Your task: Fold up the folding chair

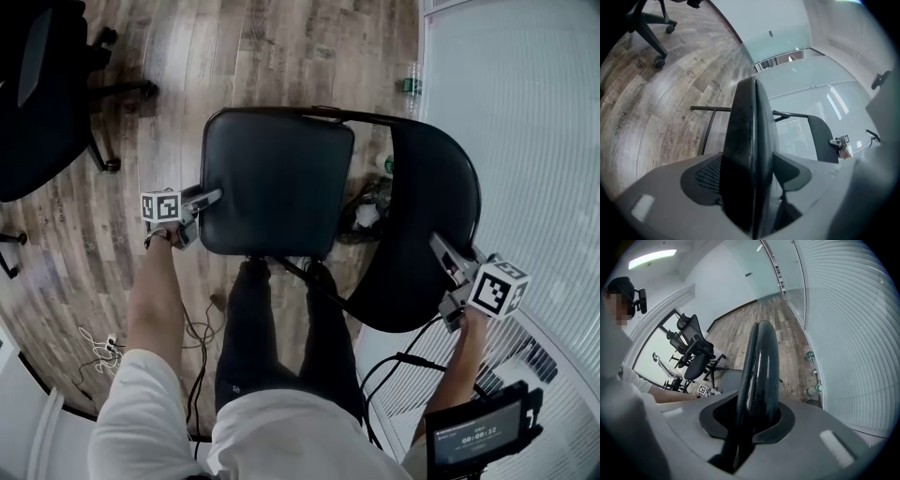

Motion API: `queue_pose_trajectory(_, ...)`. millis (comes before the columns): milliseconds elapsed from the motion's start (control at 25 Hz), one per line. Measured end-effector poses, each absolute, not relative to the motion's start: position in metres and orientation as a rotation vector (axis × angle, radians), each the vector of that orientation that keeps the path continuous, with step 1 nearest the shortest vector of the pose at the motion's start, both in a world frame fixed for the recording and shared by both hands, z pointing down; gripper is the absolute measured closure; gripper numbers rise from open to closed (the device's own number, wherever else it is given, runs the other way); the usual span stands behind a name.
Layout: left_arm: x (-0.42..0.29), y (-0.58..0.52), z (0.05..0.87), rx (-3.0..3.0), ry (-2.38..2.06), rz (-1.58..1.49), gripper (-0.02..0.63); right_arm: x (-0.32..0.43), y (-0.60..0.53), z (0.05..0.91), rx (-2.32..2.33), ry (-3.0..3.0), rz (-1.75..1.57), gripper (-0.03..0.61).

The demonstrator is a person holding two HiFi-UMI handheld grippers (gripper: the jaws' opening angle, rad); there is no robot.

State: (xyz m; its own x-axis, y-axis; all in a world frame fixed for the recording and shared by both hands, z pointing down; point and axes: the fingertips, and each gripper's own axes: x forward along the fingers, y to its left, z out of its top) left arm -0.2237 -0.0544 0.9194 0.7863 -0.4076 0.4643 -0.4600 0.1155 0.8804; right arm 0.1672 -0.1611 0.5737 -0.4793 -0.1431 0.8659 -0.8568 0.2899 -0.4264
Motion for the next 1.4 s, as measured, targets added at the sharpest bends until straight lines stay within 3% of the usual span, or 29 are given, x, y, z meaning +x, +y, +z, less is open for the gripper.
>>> queue_pose_trajectory(1400, -0.17, -0.06, 0.823, 1.453, -0.689, -0.021, 0.332, 0.195, -0.163, 0.53, 0.913, -1.79, 1.197, 0.511)
